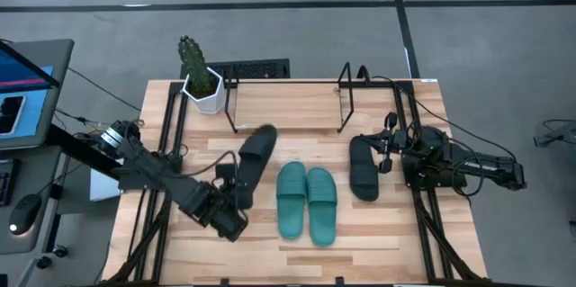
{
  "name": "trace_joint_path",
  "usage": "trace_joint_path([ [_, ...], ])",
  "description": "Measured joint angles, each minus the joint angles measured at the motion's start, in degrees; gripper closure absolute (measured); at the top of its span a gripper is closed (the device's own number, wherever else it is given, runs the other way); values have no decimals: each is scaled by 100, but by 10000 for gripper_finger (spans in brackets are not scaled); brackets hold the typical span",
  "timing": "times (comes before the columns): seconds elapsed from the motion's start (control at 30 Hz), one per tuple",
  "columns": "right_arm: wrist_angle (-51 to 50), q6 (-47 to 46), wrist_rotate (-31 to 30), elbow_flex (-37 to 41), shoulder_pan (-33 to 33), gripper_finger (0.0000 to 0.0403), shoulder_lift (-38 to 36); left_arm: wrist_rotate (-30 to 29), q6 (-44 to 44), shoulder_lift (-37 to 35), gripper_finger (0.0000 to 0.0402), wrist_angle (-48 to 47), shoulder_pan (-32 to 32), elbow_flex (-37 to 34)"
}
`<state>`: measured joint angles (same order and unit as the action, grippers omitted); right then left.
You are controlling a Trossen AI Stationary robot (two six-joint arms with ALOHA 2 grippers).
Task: Pick and place slides into the shelf
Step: Put the left black slides on the shelf
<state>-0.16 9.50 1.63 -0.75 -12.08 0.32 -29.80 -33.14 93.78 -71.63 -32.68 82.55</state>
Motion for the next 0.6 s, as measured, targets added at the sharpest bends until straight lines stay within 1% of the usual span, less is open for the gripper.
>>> trace_joint_path([
  [0.13, 1, 0, 0, 0, 0, 403, 0, -34, 159, 0, 401, -283, 502, 447],
  [0.33, 2, -2, 0, 2, -2, 403, -2, 104, 838, -4, 401, -359, 1344, 998],
  [0.47, 2, 0, 0, 0, 0, 403, 0, 218, 1086, -7, 401, -529, 1969, 1149],
  [0.6, 1, -1, 0, 0, -1, 403, 0, 325, 1462, -4, 401, -592, 2629, 1156],
])
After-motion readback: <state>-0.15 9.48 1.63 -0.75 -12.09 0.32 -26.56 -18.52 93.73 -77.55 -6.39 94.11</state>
